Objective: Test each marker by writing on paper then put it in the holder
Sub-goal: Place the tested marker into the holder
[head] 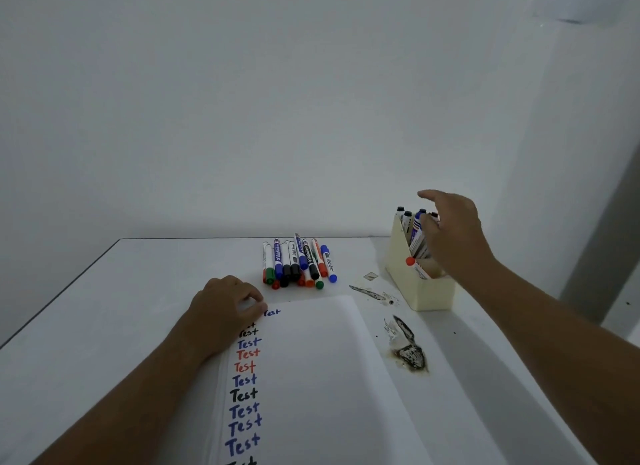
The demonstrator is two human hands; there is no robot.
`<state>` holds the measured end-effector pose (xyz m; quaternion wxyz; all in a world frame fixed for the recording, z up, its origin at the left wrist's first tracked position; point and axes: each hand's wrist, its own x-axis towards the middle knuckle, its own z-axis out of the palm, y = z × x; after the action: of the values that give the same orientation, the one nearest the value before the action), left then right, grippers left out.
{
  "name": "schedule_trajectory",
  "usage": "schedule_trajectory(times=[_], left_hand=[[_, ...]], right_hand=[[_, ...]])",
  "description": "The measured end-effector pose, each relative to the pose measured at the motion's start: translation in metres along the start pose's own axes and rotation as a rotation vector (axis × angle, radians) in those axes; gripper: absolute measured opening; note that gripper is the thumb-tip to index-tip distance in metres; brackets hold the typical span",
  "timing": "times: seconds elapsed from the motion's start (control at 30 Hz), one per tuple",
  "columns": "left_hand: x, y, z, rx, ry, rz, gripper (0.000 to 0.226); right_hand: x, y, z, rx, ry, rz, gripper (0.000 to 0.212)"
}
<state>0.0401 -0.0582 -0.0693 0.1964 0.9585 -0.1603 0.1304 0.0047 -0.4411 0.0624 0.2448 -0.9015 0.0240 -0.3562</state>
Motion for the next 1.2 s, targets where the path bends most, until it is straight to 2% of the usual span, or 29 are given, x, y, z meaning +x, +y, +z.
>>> schedule_trajectory(times=[0.1, 0.17, 0.3, 0.43, 0.6, 0.73, 0.9, 1.07, 1.2], left_hand=[[0.0, -0.001, 0.002, -0.005, -0.003, 0.0, 0.029], [-0.001, 0.001, 0.001, -0.005, 0.004, 0.011, 0.032], [-0.001, 0.01, -0.005, -0.016, 0.024, -0.005, 0.03], [0.0, 0.009, -0.006, -0.011, 0.0, -0.03, 0.04], [-0.004, 0.013, -0.006, -0.02, -0.01, -0.089, 0.036], [-0.006, 0.015, -0.012, -0.126, -0.013, -0.158, 0.054], [0.005, 0.03, -0.024, -0.249, 0.026, -0.237, 0.056], [0.018, 0.044, -0.022, 0.004, 0.035, -0.097, 0.052], [0.026, 0.044, -0.014, 0.087, 0.063, -0.035, 0.033]], right_hand=[[-0.026, -0.036, 0.01, 0.124, 0.049, -0.19, 0.037], [-0.047, -0.063, 0.023, 0.226, -0.076, -0.207, 0.036], [-0.08, -0.105, 0.066, 0.443, -0.326, -0.114, 0.037], [-0.104, -0.108, 0.102, 0.62, -0.439, 0.169, 0.035], [-0.118, -0.092, 0.119, 0.75, -0.358, 0.386, 0.024], [-0.117, -0.088, 0.118, 0.795, -0.392, 0.383, 0.026], [-0.115, -0.086, 0.123, 0.797, -0.42, 0.371, 0.026], [-0.113, -0.085, 0.126, 0.808, -0.424, 0.358, 0.025], [-0.114, -0.083, 0.128, 0.822, -0.418, 0.364, 0.027]])
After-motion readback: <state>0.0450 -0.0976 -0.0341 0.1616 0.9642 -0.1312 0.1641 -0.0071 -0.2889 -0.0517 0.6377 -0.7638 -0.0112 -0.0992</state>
